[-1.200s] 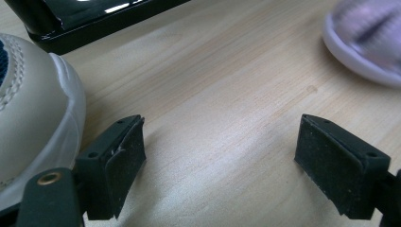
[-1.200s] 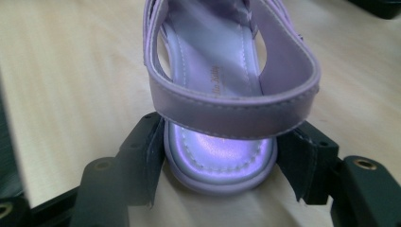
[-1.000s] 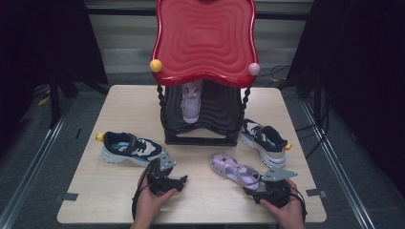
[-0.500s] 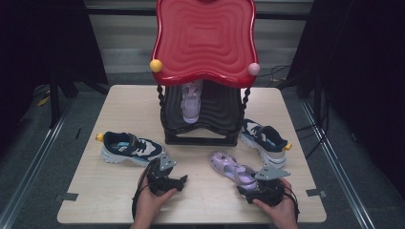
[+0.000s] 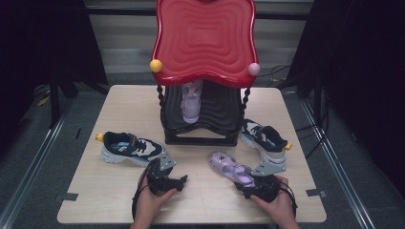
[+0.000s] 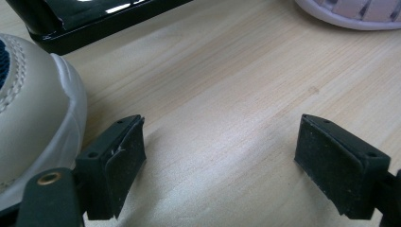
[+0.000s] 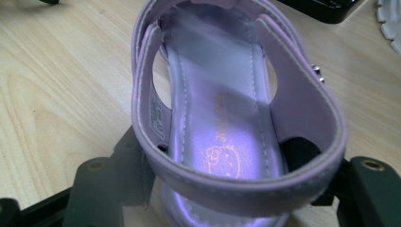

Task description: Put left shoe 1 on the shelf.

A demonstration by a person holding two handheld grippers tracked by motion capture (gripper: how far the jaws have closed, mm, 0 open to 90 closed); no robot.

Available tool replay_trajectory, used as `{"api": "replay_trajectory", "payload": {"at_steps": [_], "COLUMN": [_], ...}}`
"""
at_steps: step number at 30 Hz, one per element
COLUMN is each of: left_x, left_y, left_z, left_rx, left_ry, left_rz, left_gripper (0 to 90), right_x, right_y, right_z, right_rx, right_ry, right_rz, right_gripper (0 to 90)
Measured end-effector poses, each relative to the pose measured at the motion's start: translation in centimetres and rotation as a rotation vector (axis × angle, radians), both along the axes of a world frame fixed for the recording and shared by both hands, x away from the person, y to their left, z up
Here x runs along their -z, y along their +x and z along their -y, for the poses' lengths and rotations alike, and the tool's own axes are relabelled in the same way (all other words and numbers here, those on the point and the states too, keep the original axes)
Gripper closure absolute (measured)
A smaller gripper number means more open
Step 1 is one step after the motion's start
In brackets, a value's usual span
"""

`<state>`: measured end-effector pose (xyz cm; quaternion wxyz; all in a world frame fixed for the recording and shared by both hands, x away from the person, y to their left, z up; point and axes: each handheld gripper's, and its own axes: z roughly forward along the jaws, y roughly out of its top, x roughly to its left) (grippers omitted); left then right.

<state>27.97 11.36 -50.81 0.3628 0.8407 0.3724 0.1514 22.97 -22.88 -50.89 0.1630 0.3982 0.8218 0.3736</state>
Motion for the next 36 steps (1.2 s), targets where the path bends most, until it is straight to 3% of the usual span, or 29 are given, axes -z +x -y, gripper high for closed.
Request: {"api": "replay_trajectory", "payload": {"at_steps": [9, 15, 24, 36], "left_x": [0.0, 0.0, 0.0, 0.0], "left_y": [0.0, 0.0, 0.0, 0.0], "left_z": [0.0, 0.0, 0.0, 0.0], "left_rx": [0.000, 0.000, 0.000, 0.000], "left_ry": [-0.001, -0.001, -0.001, -0.002], "left_rz": [0.000, -0.001, -0.001, -0.001], "left_gripper": [16.2, 16.1, 16.1, 16.1], "right_x": [0.0, -0.1, -0.3, -0.8], "right_y": [0.0, -0.3, -0.6, -1.0], "right_z": [0.1, 0.1, 0.6, 0.3], "right_rx": [0.004, 0.005, 0.025, 0.023], "right_ry": [0.005, 0.005, 0.070, 0.094], "right_rz": [0.004, 0.036, 0.075, 0.111], "right_gripper": [36.9, 37.1, 37.3, 37.4]}}
